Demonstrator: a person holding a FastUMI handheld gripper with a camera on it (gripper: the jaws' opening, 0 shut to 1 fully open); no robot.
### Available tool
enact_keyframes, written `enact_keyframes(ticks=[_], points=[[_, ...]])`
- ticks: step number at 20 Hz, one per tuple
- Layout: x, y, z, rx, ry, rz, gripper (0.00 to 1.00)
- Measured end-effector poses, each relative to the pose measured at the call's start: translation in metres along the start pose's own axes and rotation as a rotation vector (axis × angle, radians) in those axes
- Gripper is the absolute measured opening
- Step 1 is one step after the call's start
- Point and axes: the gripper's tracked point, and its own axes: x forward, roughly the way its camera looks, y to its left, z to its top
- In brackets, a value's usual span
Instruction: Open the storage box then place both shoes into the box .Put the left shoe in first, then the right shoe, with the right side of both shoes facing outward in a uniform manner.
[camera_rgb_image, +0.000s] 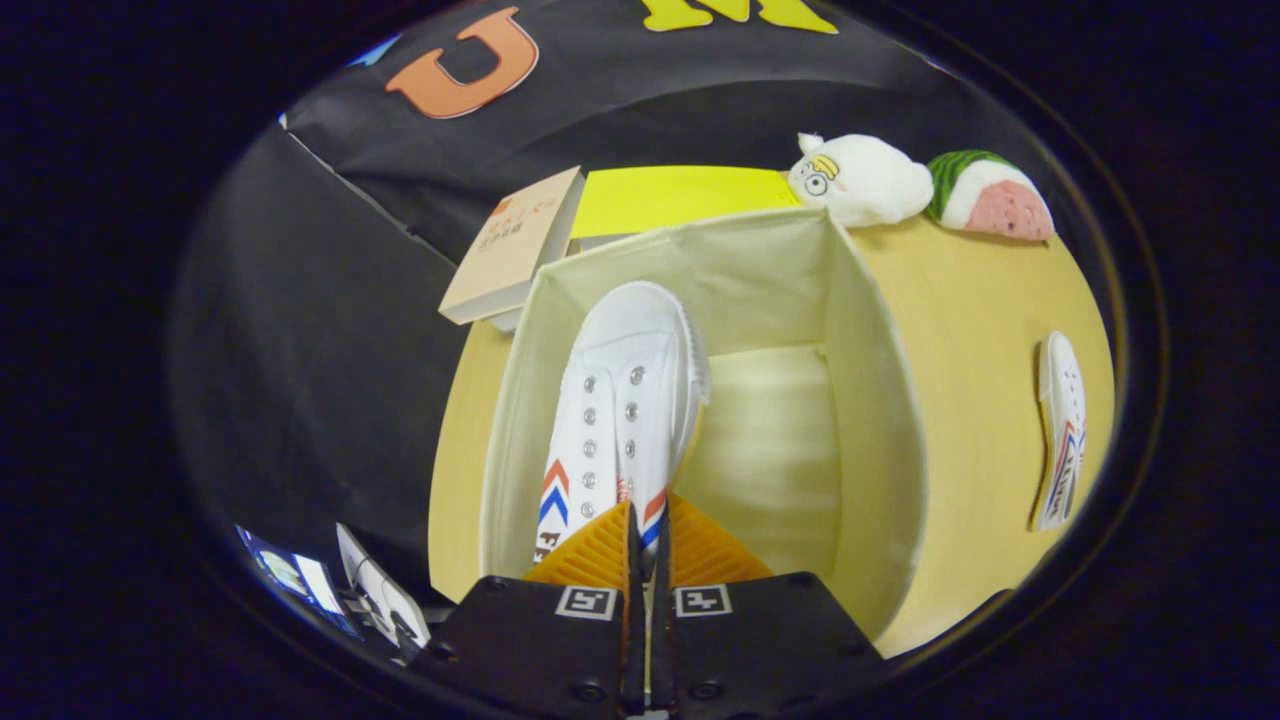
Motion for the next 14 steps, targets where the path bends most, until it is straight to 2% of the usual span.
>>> enact_keyframes(ticks=[4, 6, 10, 12, 14], points=[[0.020, -0.001, 0.000, 0.021, 0.007, -0.029, 0.08], [0.029, -0.006, -0.008, 0.036, 0.053, -0.055, 0.09], [0.038, -0.007, -0.007, 0.051, 0.076, -0.027, 0.17], [0.033, -0.008, -0.008, 0.013, 0.091, -0.017, 0.18], [0.022, -0.008, -0.008, -0.022, 0.086, -0.011, 0.25]])
